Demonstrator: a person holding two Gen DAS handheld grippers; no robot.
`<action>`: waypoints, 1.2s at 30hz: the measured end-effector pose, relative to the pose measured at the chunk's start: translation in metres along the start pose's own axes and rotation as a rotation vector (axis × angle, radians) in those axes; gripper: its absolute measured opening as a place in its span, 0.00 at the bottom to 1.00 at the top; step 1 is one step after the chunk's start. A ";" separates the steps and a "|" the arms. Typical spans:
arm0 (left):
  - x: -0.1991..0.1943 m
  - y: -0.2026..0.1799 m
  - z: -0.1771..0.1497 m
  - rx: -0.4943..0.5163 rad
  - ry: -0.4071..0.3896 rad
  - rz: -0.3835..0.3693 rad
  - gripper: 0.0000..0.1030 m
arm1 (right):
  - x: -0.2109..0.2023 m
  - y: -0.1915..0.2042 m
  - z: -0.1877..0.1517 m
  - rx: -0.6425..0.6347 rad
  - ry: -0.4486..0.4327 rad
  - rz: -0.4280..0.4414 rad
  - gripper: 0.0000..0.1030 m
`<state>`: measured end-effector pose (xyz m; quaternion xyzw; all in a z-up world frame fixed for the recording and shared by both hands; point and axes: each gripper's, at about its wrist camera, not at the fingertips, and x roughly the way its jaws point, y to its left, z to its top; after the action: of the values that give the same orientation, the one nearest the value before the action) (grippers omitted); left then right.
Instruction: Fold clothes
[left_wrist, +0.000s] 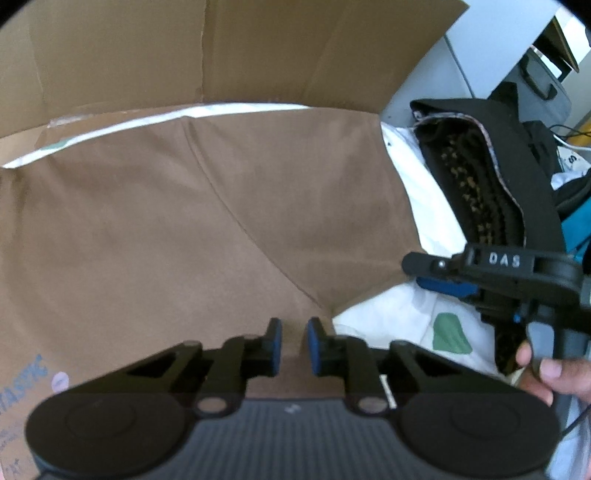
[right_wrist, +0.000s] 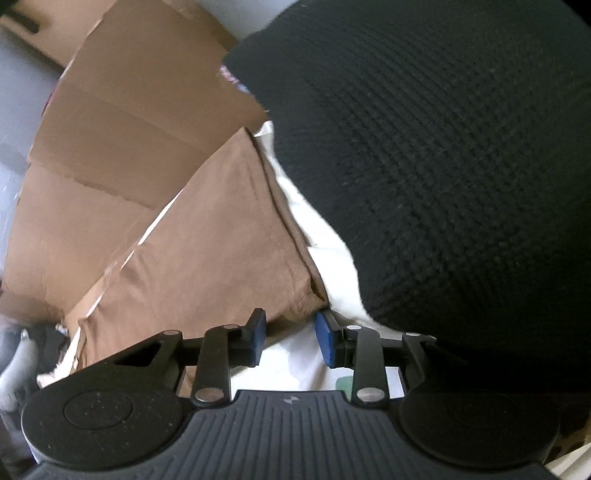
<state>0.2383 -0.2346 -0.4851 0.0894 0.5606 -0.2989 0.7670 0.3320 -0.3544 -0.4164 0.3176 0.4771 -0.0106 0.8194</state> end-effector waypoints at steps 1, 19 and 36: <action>0.002 -0.001 0.000 0.003 0.003 -0.001 0.13 | 0.001 -0.001 0.001 0.018 0.003 -0.005 0.33; 0.011 -0.007 -0.001 0.024 -0.022 -0.060 0.09 | -0.008 0.011 0.016 0.021 -0.030 0.076 0.04; 0.010 -0.004 -0.004 0.002 -0.082 -0.099 0.04 | -0.024 0.031 0.011 -0.006 -0.059 0.153 0.04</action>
<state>0.2344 -0.2394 -0.4945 0.0503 0.5322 -0.3405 0.7735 0.3380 -0.3424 -0.3781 0.3503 0.4274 0.0439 0.8323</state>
